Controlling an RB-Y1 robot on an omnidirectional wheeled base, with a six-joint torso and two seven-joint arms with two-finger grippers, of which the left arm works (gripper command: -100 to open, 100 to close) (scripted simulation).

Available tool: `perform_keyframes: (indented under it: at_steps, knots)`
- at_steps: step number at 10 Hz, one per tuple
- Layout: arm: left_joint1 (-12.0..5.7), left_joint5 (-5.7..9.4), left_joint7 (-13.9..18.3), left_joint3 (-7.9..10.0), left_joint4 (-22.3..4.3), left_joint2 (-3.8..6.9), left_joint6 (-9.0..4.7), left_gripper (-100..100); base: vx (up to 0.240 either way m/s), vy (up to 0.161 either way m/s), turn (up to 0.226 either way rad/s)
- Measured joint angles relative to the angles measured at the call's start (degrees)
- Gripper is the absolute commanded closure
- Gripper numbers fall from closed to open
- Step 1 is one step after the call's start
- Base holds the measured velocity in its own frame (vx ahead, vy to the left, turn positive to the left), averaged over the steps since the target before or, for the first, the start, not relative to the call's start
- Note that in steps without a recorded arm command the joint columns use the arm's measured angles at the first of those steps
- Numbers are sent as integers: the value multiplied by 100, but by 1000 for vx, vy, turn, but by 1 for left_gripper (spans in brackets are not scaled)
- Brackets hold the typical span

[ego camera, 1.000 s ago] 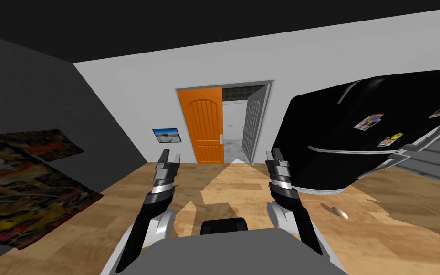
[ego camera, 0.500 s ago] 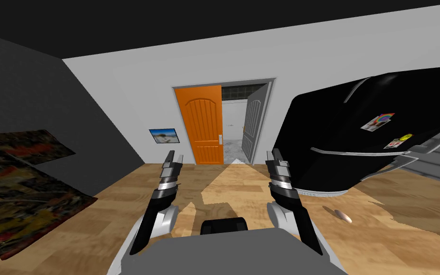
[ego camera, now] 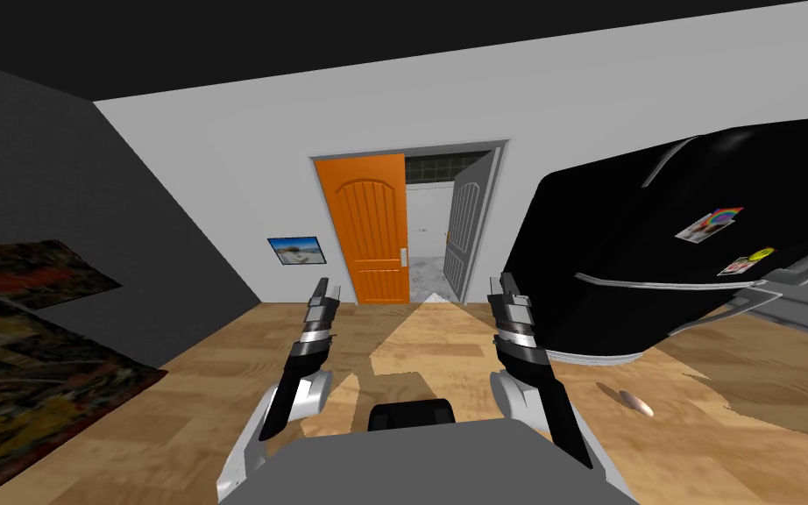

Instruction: Push the door open

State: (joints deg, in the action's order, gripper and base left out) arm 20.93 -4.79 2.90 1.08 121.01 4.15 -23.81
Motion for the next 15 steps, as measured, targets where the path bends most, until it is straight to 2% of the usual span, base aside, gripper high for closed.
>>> perform_keyframes:
  at_steps: [2,5,8,13,14,15]
  knots:
    - [-151,-20,5,53,-221,27,23,-100,99,-26,-14]
    - [-470,-57,-3,147,-746,50,-12,-100,95,-35,-14]
    - [-719,-94,2,233,-1202,73,-39,-100,97,-31,-16]
    - [-1082,-142,-4,344,-1793,89,-46,-100,60,-17,-8]
    - [-1158,-161,-19,356,-1933,66,-58,-100,76,-35,-20]
    - [-1263,-161,-5,402,-2086,101,-52,-100,93,-32,-15]
